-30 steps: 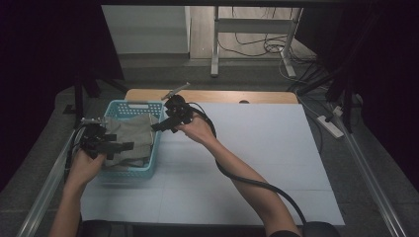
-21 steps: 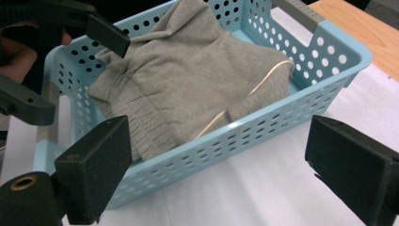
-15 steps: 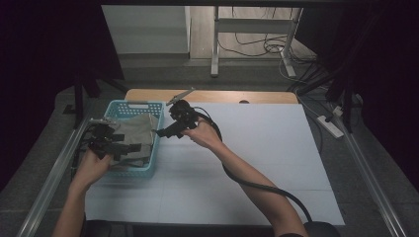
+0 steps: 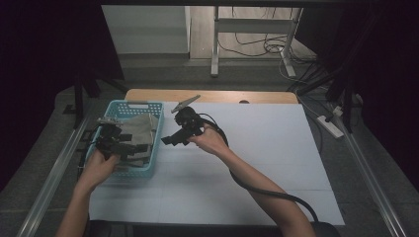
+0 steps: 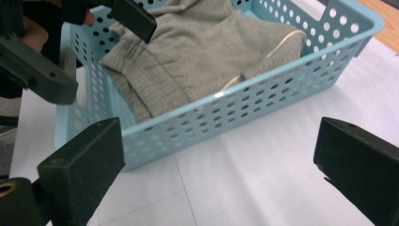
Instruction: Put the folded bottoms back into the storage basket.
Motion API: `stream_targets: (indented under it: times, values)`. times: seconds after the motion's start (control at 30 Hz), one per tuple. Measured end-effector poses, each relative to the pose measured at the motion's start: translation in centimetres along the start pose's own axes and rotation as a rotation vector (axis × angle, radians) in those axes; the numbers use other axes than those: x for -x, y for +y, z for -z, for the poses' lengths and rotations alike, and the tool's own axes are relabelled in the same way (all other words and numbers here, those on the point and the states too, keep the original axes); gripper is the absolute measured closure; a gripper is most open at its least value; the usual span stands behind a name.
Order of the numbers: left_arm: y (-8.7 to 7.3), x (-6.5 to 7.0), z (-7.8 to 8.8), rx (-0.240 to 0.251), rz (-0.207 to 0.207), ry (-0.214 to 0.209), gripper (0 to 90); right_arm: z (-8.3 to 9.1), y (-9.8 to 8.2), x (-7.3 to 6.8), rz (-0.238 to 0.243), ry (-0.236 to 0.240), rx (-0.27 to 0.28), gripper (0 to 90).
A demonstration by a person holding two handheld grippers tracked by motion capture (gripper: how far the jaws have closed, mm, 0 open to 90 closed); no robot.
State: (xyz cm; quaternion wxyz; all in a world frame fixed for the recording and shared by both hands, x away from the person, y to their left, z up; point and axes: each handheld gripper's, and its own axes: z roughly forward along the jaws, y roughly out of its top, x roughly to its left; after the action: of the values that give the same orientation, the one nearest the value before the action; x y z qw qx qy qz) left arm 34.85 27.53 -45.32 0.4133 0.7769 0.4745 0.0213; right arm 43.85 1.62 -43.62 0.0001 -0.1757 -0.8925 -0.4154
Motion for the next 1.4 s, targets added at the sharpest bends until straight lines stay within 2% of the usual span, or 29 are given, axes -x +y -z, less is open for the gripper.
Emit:
stream_targets:
  times: [0.13,0.27,0.57,0.77,1.07,1.4]
  values:
    - [0.0,0.5,-0.2,0.01,-0.013,-0.009,1.3,0.2,-0.7,-0.2,0.014,-0.004,-0.014,1.9]
    - [0.0,0.9,-0.4,0.008,-0.023,-0.012,1.1,0.2,-1.4,-0.5,0.009,0.004,-0.019,1.1]
    - [-0.1,1.7,-0.7,0.016,-0.012,-0.02,0.4,0.7,-2.6,-0.8,0.0,0.021,-0.017,1.1]
    - [-0.4,2.1,-0.8,0.02,-0.015,-0.019,0.6,1.4,-3.1,-0.8,-0.012,0.022,-0.003,1.1]
    - [-0.7,2.9,-0.5,0.051,-0.024,-0.055,1.4,2.3,-3.5,-1.1,-0.009,0.023,0.016,1.1]
    - [-1.8,3.7,-0.5,0.038,-0.034,-0.049,1.5,2.6,-3.9,-1.6,-0.02,0.03,0.027,1.1]
